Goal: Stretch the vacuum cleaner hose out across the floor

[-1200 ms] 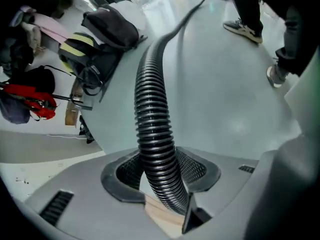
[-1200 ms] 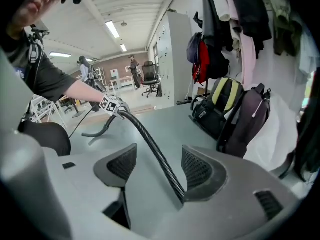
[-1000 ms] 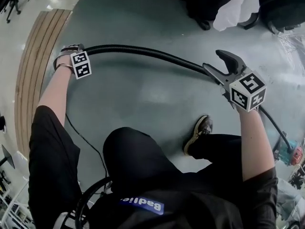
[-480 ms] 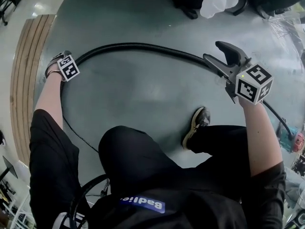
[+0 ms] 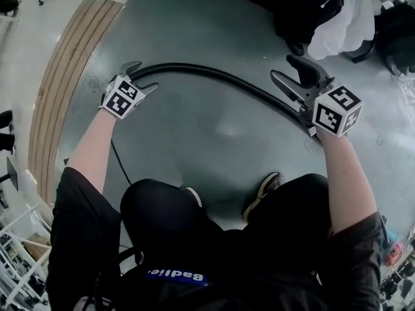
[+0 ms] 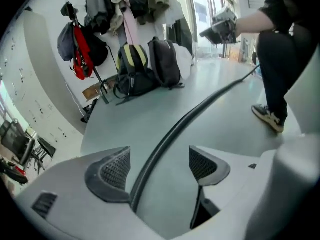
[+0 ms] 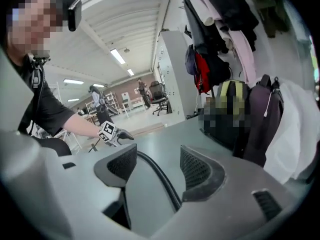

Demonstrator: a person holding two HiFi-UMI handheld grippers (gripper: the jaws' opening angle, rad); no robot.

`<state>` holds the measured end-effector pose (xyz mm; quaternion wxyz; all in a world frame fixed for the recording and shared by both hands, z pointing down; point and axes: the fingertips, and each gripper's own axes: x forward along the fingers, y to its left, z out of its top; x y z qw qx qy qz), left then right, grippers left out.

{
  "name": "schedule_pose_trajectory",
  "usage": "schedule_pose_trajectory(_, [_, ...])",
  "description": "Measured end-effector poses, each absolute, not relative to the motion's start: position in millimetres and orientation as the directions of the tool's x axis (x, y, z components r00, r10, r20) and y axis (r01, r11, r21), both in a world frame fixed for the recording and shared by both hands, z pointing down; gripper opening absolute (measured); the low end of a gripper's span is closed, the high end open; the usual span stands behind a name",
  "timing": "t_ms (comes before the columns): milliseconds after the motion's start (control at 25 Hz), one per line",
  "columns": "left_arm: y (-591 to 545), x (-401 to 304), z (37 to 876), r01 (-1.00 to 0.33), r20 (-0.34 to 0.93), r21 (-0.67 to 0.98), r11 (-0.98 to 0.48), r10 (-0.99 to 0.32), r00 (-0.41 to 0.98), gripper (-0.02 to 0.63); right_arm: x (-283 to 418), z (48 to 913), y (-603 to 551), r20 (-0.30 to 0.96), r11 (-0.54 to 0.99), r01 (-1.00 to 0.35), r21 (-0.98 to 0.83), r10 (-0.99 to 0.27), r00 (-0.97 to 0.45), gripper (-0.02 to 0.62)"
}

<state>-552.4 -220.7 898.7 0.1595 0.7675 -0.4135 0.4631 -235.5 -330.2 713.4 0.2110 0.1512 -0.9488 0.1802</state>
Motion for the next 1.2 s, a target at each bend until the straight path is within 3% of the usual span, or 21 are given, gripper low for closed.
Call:
schedule_pose_trajectory(320, [-236,-446,861,-0.845,0.685,0.022,-0.535,-0.607,0.403,0.366,-251,747,-346,0.349,0.845,-0.286,-0.452,-0.128,-0.928,0.264])
schedule_pose_trajectory(480, [-247,-428,807,-0.826,0.589,0.049,-0.562,-0.652,0.478,0.256,-263,732,-354,0.289,0.803,-0.299,-0.516,-0.165,-0.943,0.262])
schedule_pose_trajectory(720, [-233,-424,663,-0.787,0.492,0.041,-0.616,-0.673,0.552,0.201,-266,688,-319,0.283,0.717,-0.316,-0.621,-0.171,-0.944,0.234])
schedule_pose_trajectory(920, [-201,-405,527,-0.837,0.423,0.116,-0.534,-0.736,0.528,0.195,-258,609,-265,0.308,0.716,-0.309,-0.626,-0.138,-0.941,0.235])
schedule_pose_trajectory(1200, [-127,-304,342,-0.840,0.412,0.245,-0.485,-0.732,0.543,0.195,-191,415,-165,0.274,0.677,-0.299,-0.673,-0.148,-0.950,0.235])
